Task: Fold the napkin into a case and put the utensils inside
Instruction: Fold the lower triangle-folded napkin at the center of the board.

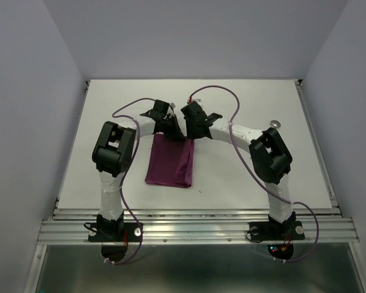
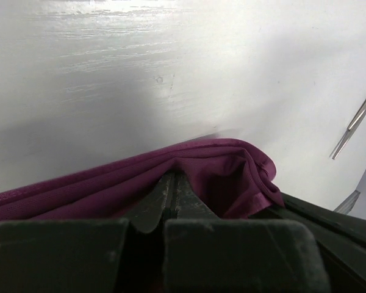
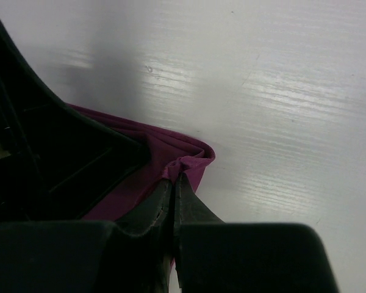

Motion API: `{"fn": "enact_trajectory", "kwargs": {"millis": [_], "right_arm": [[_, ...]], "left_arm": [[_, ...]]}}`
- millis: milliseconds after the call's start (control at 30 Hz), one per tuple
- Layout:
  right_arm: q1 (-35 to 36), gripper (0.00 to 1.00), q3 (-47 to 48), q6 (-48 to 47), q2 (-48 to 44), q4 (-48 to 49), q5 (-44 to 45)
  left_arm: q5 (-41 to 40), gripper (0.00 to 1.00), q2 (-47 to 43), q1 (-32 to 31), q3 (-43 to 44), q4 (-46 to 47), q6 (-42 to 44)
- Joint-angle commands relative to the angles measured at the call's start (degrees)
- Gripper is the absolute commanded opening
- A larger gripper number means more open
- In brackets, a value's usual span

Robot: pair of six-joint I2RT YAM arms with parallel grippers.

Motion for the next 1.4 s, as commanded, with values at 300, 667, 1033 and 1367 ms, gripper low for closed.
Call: {"fn": "enact_trajectory", "kwargs": {"millis": [300, 667, 1033, 1367], "right_arm": [[1.13, 0.01, 2.3, -0.75, -1.83, 3.35, -3.2], [2.18, 0.01, 6.69, 1.53, 2.92, 1.07, -3.37], [2.18, 0.01, 7.4, 3.03, 5.91, 1.06, -3.81], [2.18, 0.01, 7.31, 2.94, 7.23, 1.42, -4.52]], "left_arm": [[-3.28, 0.0, 0.66, -0.48, 0.11, -1.05, 0.6], [-3.98, 0.0, 0.22, -0.48, -0.32, -1.14, 0.51], [-3.98, 0.0, -2.85, -0.22, -0.41, -2.45, 0.07], [-4.33, 0.0, -8.91, 1.98, -0.5, -5.44, 0.6]]}}
